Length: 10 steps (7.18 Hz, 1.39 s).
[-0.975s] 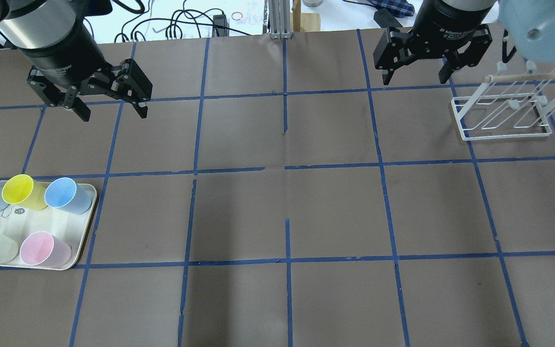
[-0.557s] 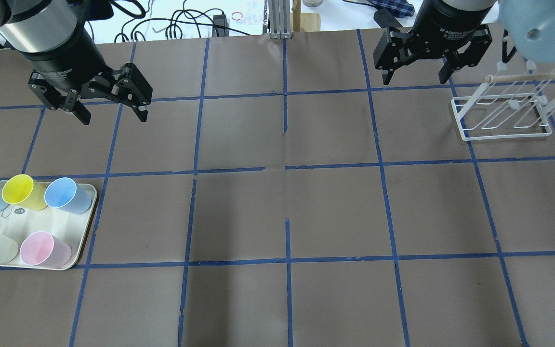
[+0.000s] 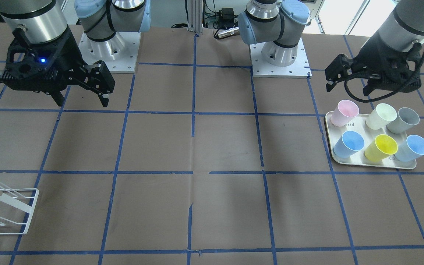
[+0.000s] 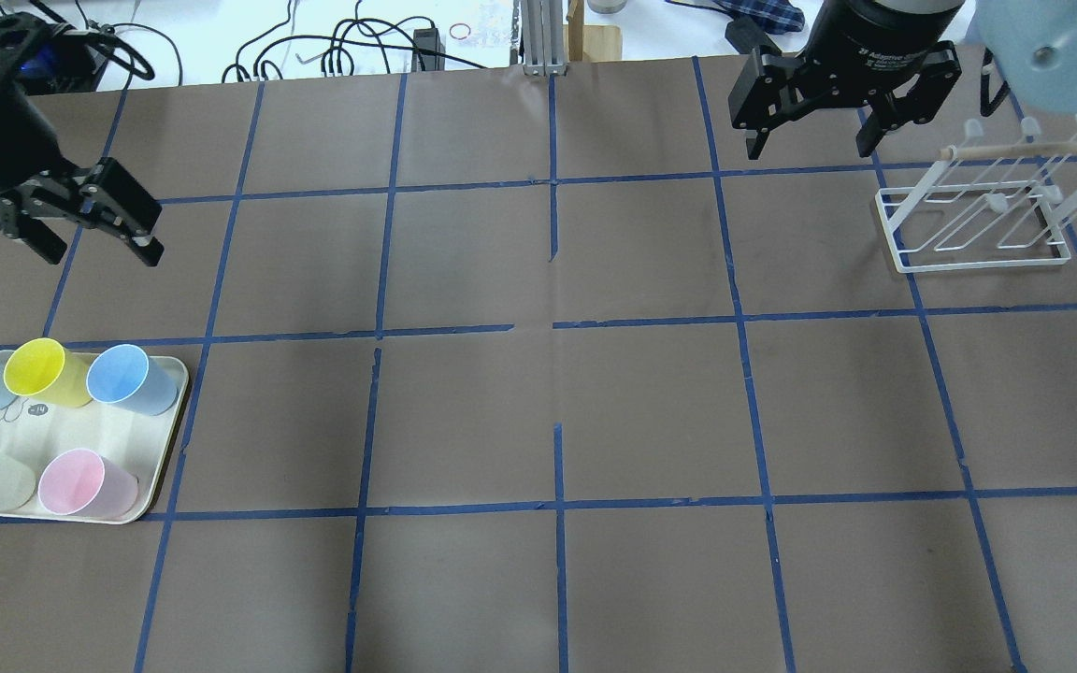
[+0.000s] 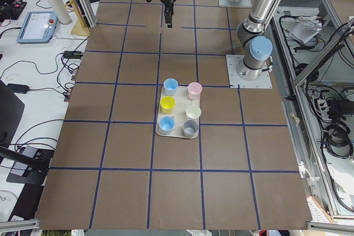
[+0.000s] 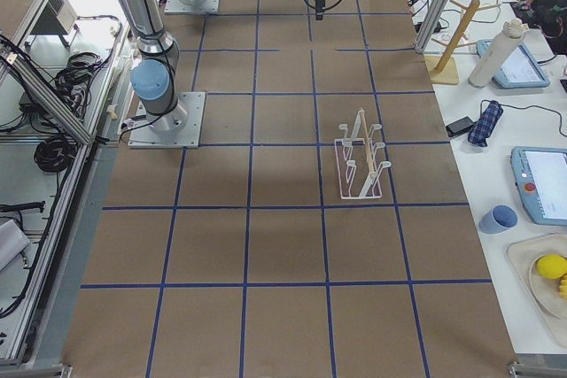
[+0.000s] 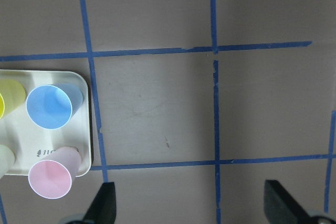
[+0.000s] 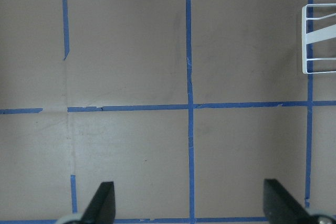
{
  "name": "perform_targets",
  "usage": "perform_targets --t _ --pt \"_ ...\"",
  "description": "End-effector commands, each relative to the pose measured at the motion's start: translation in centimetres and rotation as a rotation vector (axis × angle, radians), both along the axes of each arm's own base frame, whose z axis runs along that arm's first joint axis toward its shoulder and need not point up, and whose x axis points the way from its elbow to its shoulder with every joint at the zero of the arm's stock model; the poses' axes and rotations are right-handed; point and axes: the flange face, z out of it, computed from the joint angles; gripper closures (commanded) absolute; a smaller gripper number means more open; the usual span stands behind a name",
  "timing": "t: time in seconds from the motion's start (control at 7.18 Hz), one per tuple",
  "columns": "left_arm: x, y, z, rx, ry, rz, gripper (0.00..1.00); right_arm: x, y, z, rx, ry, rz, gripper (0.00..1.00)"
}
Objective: Transfer IKEA cup to right arm and place on rack
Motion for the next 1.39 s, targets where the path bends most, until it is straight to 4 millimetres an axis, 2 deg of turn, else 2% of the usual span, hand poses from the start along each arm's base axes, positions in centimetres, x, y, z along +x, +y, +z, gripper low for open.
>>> perform_targets --t 0.0,0.28,0.42,0.56,0.7,0.84,0.98,1.11,1.25 --pt "11.5 1.7 -3.1 0.029 0.068 -0.053 0.00 -0.1 0.0 0.0 0.003 0.006 -0.003 0.00" --pt "19.9 4.6 -7.5 0.019 0.093 -0.087 0.00 -0.1 0.0 0.0 0.004 0.006 -0.001 0.00" --pt "26.0 6.7 -8.5 -0.043 0.048 -0.126 0.00 -0.1 0.0 0.0 0.004 0.006 -0.001 0.00" --pt "29.6 8.1 -10.1 -0.055 0.063 -0.157 0.00 -0.1 0.0 0.0 0.004 0.006 -0.001 0.00" --pt "31.9 8.1 -11.5 -0.069 0.055 -0.227 0.00 0.0 0.1 0.0 0.006 0.006 0.000 0.00" --pt "35.4 9.3 -13.0 -0.078 0.043 -0.209 0.00 0.0 0.1 0.0 0.006 0.006 -0.001 0.00" --pt "38.8 10.6 -15.7 -0.089 0.040 -0.218 0.00 0.0 0.1 0.0 0.006 0.006 -0.001 0.00" --pt "40.5 10.5 -18.1 -0.089 0.043 -0.242 0.00 0.0 0.1 -0.1 0.007 0.006 -0.001 0.00" --pt "42.5 11.5 -19.0 -0.085 0.047 -0.230 0.00 0.0 0.1 -0.1 0.007 0.006 -0.001 0.00"
